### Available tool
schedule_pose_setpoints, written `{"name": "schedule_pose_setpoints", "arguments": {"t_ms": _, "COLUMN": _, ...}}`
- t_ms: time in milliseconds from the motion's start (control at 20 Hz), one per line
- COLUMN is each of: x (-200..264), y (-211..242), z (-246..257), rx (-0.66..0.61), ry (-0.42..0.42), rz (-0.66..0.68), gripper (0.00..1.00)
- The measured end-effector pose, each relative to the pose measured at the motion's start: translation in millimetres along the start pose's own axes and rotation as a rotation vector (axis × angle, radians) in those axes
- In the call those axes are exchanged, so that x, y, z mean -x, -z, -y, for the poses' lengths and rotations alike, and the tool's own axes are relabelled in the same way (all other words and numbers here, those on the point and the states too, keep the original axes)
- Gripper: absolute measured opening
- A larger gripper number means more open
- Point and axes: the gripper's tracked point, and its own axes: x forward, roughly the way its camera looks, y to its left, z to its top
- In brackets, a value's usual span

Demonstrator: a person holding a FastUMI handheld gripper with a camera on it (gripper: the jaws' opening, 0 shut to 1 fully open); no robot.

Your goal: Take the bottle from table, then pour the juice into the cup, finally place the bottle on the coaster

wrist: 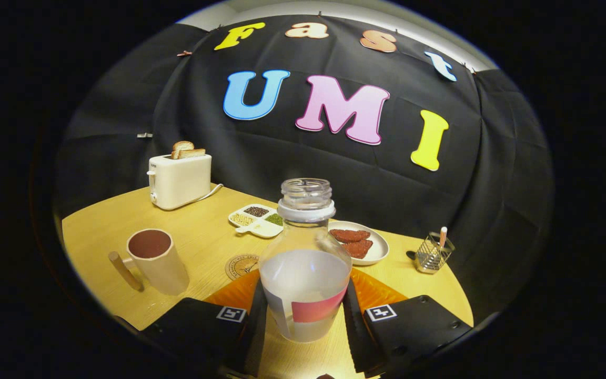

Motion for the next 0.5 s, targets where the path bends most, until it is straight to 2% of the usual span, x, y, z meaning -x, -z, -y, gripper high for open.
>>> {"name": "schedule_pose_setpoints", "arguments": {"t_ms": 200, "x": -3.4, "y": -24.7, "z": -9.2, "rx": 0.229, "ry": 0.011, "rz": 0.004, "gripper": 0.67}}
{"name": "schedule_pose_setpoints", "arguments": {"t_ms": 350, "x": -1.8, "y": -41.1, "z": -12.5, "rx": 0.440, "ry": 0.068, "rz": -0.001, "gripper": 0.67}}
{"name": "schedule_pose_setpoints", "arguments": {"t_ms": 500, "x": -3.1, "y": -51.0, "z": -20.2, "rx": 0.573, "ry": 0.110, "rz": 0.003, "gripper": 0.67}}
